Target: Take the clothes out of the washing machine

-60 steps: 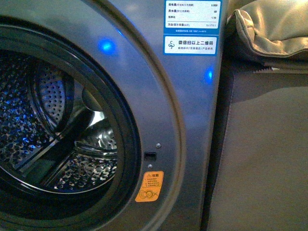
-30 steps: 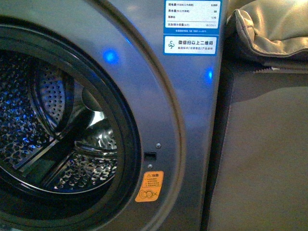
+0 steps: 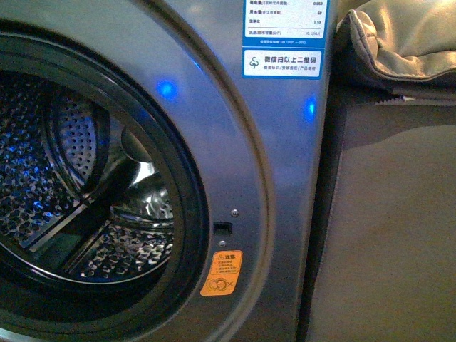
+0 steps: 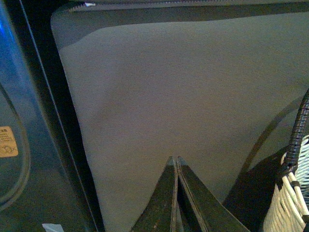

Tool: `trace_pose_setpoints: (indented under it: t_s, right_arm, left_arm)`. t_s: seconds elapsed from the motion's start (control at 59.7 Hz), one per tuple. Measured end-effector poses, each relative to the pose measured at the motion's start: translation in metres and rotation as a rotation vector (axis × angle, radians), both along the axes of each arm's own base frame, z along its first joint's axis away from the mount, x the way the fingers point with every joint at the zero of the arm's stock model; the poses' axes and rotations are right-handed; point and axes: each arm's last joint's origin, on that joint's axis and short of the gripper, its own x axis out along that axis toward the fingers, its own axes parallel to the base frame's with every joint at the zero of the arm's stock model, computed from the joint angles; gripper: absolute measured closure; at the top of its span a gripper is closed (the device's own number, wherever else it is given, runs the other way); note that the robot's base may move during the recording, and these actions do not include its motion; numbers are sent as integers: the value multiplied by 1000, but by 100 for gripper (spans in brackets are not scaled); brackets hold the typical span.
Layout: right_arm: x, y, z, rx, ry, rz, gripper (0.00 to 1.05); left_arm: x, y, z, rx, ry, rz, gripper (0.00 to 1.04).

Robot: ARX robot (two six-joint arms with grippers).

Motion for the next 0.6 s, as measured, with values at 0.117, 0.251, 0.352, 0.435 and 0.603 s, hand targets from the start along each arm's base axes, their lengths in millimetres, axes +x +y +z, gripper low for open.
trace_pose_setpoints:
  t_s: [0.117, 0.251, 0.352, 0.435, 0.603]
  right_arm:
    - [0, 0, 0, 0, 0, 0, 102]
    - [0, 0, 0, 0, 0, 0, 102]
    - [0, 0, 0, 0, 0, 0, 102]
    - [0, 0, 0, -2, 0, 0, 93]
    - [0, 0, 0, -1, 0, 0, 62]
  left_arm:
    - [-8, 0, -9, 0, 22, 0, 101]
    - [-12, 0, -8, 0, -10, 2, 101]
    - [-12, 0, -8, 0, -11, 1, 101]
    - [-12, 0, -8, -2, -10, 1, 100]
    - [-12, 0, -8, -1, -10, 1, 68]
